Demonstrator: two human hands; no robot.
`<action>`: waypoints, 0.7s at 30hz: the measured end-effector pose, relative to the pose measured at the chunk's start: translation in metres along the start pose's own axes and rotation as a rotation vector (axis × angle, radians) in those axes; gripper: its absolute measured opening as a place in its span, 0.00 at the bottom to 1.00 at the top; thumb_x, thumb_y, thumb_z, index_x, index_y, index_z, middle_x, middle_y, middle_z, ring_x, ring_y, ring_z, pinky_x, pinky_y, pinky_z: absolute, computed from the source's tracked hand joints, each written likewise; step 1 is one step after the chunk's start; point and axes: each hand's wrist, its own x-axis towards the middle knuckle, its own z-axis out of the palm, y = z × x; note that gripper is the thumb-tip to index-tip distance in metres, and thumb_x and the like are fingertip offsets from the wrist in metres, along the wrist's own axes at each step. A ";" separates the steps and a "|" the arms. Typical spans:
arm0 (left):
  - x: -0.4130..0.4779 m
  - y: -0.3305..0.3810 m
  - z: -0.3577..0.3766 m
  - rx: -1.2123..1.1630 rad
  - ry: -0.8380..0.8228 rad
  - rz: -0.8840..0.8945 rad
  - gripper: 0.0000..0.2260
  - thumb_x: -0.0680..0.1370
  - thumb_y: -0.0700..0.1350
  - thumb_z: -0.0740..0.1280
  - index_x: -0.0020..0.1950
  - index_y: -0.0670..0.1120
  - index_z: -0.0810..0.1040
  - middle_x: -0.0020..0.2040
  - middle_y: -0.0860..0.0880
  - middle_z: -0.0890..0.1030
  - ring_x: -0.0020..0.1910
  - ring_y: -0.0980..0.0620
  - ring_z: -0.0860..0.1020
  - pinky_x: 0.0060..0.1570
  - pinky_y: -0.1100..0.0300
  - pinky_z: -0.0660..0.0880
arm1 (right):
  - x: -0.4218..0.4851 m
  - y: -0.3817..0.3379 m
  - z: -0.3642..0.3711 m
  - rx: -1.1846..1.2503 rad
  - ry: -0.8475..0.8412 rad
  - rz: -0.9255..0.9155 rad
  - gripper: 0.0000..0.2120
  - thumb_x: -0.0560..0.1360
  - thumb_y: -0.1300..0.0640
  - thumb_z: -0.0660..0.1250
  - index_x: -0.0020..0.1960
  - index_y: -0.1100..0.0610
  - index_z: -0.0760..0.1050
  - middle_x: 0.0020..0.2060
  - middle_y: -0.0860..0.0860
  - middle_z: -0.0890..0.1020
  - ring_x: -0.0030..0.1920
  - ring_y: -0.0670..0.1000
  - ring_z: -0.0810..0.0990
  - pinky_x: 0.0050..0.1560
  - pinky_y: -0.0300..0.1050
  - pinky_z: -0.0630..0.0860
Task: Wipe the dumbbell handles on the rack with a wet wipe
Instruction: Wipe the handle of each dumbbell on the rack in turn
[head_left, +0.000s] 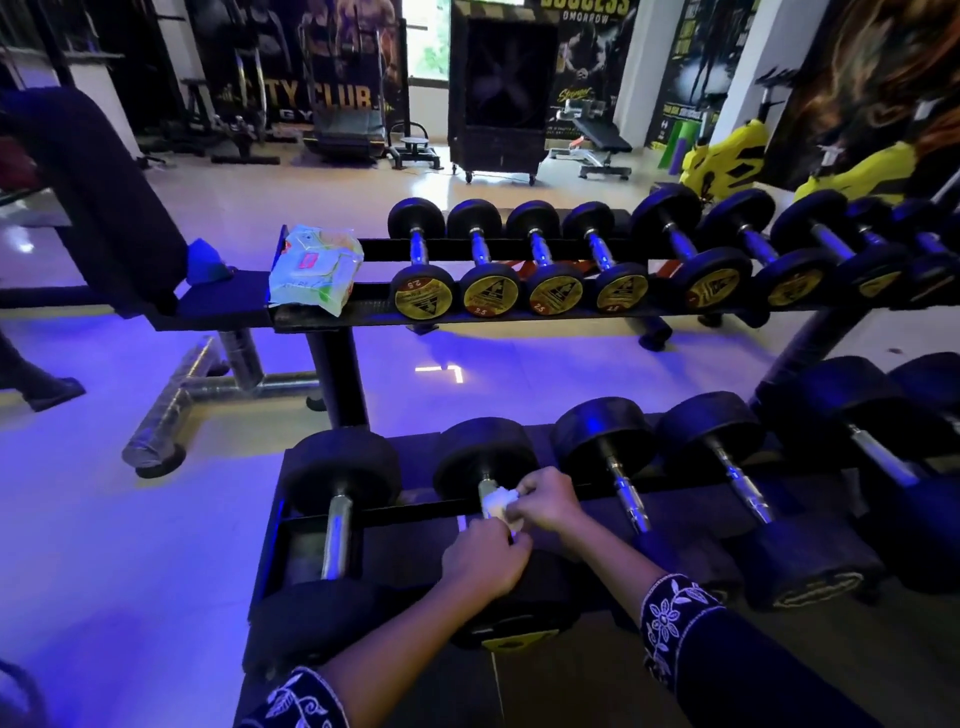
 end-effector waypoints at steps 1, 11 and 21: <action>0.001 0.004 -0.002 0.027 -0.006 0.027 0.18 0.79 0.56 0.58 0.58 0.45 0.78 0.59 0.44 0.79 0.59 0.42 0.77 0.52 0.53 0.74 | -0.001 0.003 -0.004 0.028 0.020 0.002 0.13 0.61 0.62 0.75 0.27 0.52 0.72 0.26 0.47 0.73 0.28 0.40 0.69 0.25 0.31 0.64; 0.008 0.093 0.014 0.020 0.038 0.170 0.09 0.77 0.50 0.61 0.43 0.46 0.75 0.49 0.41 0.80 0.52 0.40 0.79 0.40 0.54 0.70 | -0.003 0.046 -0.080 0.152 0.221 -0.070 0.09 0.58 0.64 0.73 0.26 0.59 0.73 0.24 0.48 0.69 0.28 0.45 0.67 0.28 0.40 0.64; 0.017 0.188 0.085 -0.108 0.093 0.058 0.12 0.78 0.52 0.61 0.49 0.45 0.78 0.50 0.44 0.81 0.52 0.42 0.80 0.43 0.53 0.73 | 0.003 0.123 -0.146 -0.020 0.180 -0.100 0.08 0.62 0.65 0.68 0.30 0.53 0.73 0.33 0.52 0.78 0.38 0.51 0.78 0.36 0.37 0.68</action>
